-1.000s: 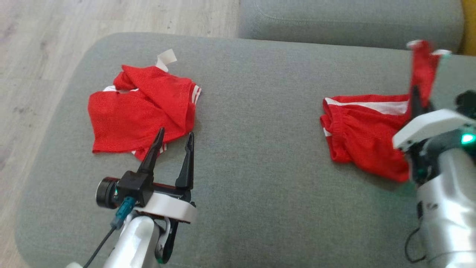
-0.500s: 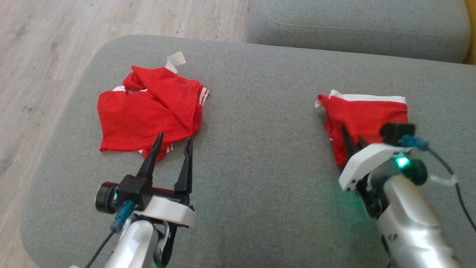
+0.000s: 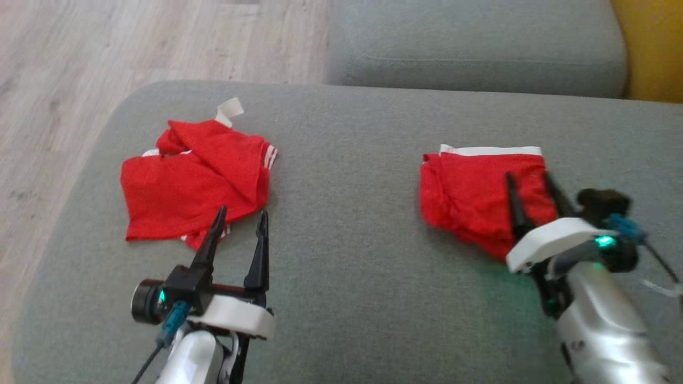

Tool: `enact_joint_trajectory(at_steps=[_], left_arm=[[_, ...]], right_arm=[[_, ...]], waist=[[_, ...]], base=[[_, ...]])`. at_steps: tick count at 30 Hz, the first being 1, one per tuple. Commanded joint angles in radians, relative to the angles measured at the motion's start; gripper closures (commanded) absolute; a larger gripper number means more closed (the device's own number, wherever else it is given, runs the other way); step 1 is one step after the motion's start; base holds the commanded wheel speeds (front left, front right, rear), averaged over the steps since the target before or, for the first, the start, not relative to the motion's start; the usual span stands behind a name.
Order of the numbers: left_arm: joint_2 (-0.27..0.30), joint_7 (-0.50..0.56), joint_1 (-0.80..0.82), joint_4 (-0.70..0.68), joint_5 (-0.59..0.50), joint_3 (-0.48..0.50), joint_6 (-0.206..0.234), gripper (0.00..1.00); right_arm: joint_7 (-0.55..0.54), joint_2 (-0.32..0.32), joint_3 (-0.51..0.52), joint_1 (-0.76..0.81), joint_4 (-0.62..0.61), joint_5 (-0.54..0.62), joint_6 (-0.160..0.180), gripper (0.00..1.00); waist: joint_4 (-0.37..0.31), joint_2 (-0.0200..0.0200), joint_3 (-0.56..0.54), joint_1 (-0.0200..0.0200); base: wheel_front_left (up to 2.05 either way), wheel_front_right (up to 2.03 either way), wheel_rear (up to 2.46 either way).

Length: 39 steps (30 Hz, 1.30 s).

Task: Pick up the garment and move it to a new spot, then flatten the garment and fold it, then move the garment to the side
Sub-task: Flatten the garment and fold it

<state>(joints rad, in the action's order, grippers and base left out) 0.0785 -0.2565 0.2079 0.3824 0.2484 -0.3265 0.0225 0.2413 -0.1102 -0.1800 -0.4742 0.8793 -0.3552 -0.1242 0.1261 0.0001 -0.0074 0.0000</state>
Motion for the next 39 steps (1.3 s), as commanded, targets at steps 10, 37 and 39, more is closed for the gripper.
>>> enact_joint_trajectory(at_steps=[10, 37, 39], left_arm=[[0.008, -0.005, -0.029, -0.09, -0.008, 0.046, 0.023, 0.0], [-0.024, -0.005, 0.055, -0.118, -0.032, 0.057, -0.024, 0.0], [-0.025, -0.005, 0.064, -0.116, -0.034, 0.054, -0.028, 0.0]], right_arm=[[0.02, 0.055, 0.281, 0.286, -0.454, 0.208, -0.007, 0.0], [-0.088, 0.06, 0.392, -0.046, -0.281, 0.341, -0.007, 1.0], [-0.085, 0.06, 0.426, -0.088, -0.204, 0.384, -0.007, 1.0]], waist=[[-0.058, -0.0001, -0.03, 0.0], [0.05, -0.0001, 0.221, 0.0], [0.063, -0.0001, 0.235, 0.0]], base=[[0.0, 0.0, 0.0], [0.0, 0.0, 0.0], [0.0, 0.0, 0.0]])
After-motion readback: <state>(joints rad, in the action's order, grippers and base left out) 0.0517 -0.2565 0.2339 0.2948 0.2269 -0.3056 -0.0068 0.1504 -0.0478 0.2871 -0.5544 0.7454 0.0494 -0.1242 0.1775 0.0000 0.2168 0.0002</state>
